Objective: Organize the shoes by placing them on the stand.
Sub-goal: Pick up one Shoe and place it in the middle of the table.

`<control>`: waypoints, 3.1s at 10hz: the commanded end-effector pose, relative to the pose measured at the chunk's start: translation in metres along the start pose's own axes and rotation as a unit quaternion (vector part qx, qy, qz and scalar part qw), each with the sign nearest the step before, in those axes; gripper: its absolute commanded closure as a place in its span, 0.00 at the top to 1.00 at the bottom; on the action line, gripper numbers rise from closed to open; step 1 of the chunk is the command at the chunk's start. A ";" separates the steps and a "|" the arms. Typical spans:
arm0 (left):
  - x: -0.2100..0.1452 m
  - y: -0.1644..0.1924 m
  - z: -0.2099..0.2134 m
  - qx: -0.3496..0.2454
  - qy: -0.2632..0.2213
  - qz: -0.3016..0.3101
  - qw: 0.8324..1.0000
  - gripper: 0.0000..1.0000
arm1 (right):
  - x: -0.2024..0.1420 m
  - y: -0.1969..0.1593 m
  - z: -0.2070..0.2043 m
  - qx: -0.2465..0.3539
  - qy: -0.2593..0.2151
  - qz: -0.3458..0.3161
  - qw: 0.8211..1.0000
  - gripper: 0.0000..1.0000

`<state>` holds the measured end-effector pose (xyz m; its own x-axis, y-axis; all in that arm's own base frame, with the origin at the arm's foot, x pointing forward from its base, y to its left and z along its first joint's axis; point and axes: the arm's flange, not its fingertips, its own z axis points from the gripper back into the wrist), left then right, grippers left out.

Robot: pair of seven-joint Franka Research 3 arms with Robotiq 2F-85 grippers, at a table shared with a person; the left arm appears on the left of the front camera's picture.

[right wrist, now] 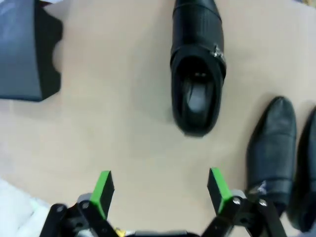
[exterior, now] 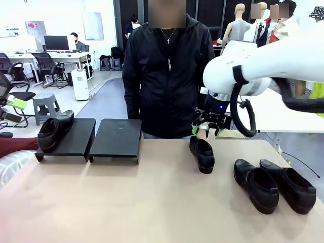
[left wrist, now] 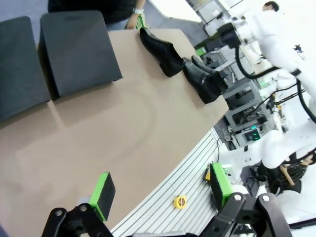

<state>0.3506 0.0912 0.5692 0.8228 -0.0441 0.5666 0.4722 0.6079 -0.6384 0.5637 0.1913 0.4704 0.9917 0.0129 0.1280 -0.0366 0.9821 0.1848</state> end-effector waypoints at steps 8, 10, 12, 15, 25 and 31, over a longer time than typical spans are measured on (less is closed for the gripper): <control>-0.001 0.001 0.002 -0.003 0.000 -0.007 1.000 1.00 | 0.082 0.009 -0.122 -0.029 0.075 -0.037 0.996 1.00; -0.001 0.001 0.002 -0.003 0.000 -0.007 1.000 1.00 | 0.082 0.006 -0.134 -0.028 0.064 -0.044 0.997 1.00; -0.001 0.001 0.002 -0.003 0.000 -0.007 1.000 1.00 | 0.078 0.006 -0.131 -0.055 0.035 -0.043 0.997 0.40; -0.001 0.001 0.002 -0.003 0.000 -0.007 1.000 1.00 | 0.076 0.006 -0.131 -0.063 0.017 -0.052 0.996 0.00; -0.001 0.001 0.002 -0.003 0.000 -0.007 1.000 1.00 | 0.031 0.000 -0.061 -0.039 -0.026 -0.098 0.994 0.00; -0.001 0.001 0.002 -0.003 0.000 -0.007 1.000 1.00 | -0.141 0.008 0.016 -0.003 -0.066 -0.152 0.986 0.00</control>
<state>0.3507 0.0913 0.5689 0.8232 -0.0441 0.5661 0.4717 0.6079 -0.6387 0.4293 0.2008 0.4698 0.9411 -0.3046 0.1466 0.2821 0.9467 0.1555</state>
